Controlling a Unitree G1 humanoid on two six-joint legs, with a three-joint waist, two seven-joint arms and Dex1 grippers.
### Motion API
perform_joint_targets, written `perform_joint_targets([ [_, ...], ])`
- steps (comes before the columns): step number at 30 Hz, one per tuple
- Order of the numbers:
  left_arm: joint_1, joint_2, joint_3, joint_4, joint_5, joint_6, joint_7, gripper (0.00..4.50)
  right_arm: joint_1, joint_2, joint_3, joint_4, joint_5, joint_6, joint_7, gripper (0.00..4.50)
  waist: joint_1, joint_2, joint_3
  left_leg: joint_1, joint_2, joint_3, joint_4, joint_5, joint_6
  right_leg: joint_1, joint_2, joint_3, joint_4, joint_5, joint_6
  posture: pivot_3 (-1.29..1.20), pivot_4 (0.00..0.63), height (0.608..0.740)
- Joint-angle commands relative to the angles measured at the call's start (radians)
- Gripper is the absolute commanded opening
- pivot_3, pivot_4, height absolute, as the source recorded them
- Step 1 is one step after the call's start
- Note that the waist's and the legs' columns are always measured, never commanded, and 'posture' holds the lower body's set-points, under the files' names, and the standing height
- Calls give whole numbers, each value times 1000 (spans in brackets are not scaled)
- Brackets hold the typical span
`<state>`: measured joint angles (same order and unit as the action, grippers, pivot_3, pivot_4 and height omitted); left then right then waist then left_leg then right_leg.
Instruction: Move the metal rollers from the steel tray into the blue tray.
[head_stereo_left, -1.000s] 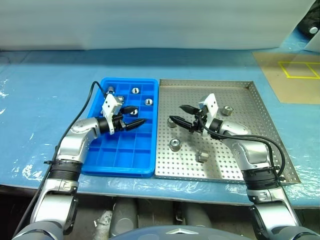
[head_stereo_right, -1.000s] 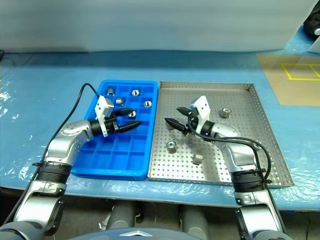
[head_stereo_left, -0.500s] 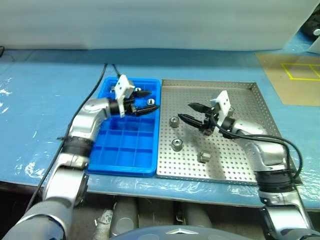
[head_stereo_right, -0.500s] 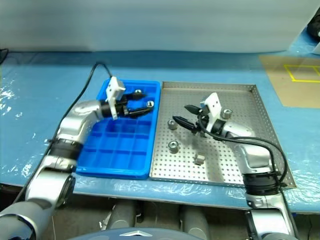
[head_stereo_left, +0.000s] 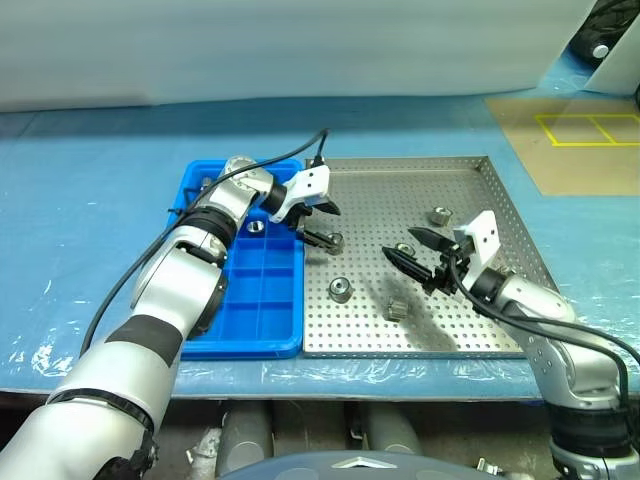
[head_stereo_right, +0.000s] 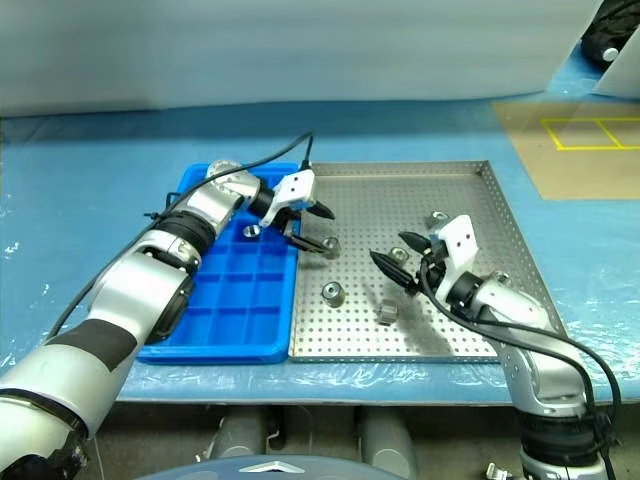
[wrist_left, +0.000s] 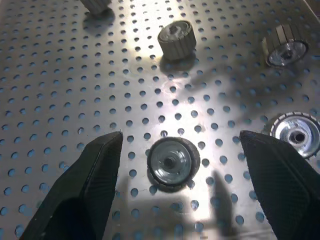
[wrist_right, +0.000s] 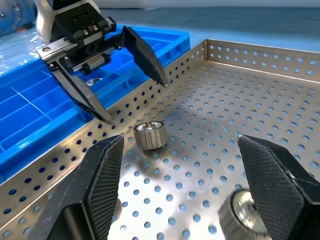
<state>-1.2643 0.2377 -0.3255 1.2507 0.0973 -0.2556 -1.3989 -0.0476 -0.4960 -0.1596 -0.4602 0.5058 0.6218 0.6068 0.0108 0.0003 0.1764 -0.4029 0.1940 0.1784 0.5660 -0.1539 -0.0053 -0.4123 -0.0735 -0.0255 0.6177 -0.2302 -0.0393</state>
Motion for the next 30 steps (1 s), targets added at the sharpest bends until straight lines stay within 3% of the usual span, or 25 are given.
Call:
perform_joint_targets([
  [1,-59,1,-45,43,100,-49,19,3960,39,4,-61,-83,20,-4,-53,3727,-2,0,0,0,0,0,0,0,0,1,0,0,-1,0,0,-510,150,740],
  [10,-54,-80,-63,75,206,-37,117,3960,121,19,-69,-143,21,-10,-124,3727,-30,0,0,2,1,0,1,-4,9,9,-2,0,-12,3,4,-566,150,740],
  [23,-13,-73,-74,86,280,-10,134,3960,135,13,-57,-136,2,-24,-156,3727,-53,0,0,4,0,0,3,-5,8,12,-3,0,-12,3,5,-565,150,740],
  [26,-2,-77,-63,86,272,-3,126,3369,129,13,-52,-124,-6,-32,-162,3787,-53,1,-1,4,0,0,3,-5,8,12,-3,0,-12,3,5,-562,150,740],
  [28,2,-81,-61,86,275,5,139,2749,126,14,-50,-119,-12,-36,-165,3787,-53,1,-1,4,0,0,3,-5,8,12,-3,0,-12,3,5,-561,150,740],
  [30,6,-85,-57,86,276,9,153,2749,124,15,-46,-114,-19,-40,-168,3787,-54,2,-1,4,0,0,3,-5,8,12,-3,0,-12,3,5,-559,150,740],
])
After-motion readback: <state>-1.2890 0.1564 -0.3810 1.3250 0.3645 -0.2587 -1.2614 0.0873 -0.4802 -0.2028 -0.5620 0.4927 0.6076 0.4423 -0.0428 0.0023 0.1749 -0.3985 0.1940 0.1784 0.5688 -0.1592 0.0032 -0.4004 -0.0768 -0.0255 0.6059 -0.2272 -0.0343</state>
